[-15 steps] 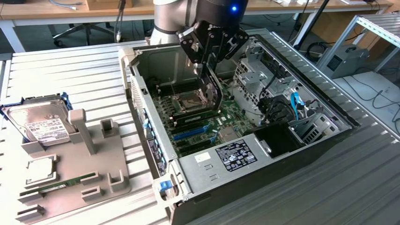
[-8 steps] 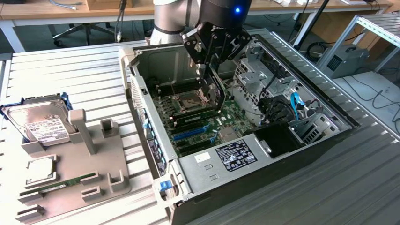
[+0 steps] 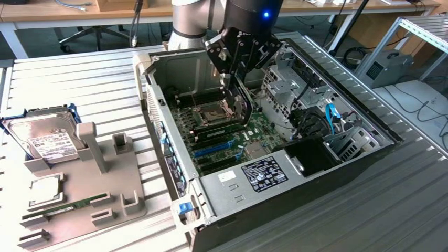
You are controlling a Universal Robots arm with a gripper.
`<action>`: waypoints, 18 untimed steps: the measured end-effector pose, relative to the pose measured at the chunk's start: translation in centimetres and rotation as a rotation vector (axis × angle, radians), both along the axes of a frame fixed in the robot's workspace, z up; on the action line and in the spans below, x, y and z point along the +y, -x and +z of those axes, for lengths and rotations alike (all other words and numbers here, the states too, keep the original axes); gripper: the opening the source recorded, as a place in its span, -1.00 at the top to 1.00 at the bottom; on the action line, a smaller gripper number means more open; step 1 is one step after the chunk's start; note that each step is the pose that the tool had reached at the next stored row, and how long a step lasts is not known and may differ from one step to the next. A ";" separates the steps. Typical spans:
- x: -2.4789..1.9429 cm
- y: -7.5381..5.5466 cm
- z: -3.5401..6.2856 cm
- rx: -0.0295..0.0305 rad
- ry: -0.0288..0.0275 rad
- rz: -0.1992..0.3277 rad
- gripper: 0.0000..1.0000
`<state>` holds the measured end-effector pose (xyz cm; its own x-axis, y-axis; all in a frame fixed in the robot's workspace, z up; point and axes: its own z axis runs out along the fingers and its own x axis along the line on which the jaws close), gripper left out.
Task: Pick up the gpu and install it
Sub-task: 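Pick up the gpu and move the gpu toward the slot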
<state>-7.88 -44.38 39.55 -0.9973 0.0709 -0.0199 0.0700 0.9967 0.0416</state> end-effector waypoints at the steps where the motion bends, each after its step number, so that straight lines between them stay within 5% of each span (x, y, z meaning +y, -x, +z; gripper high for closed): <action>1: 0.00 0.0 -0.09 0.0000 0.0000 0.000 0.48; 13: 0.04 0.0 -1.07 0.0000 0.0001 0.000 0.48; 18: 0.47 -0.3 -1.41 0.0000 0.0000 0.000 0.48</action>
<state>-7.62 -43.91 38.14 -0.9973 0.0709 -0.0199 0.0700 0.9967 0.0415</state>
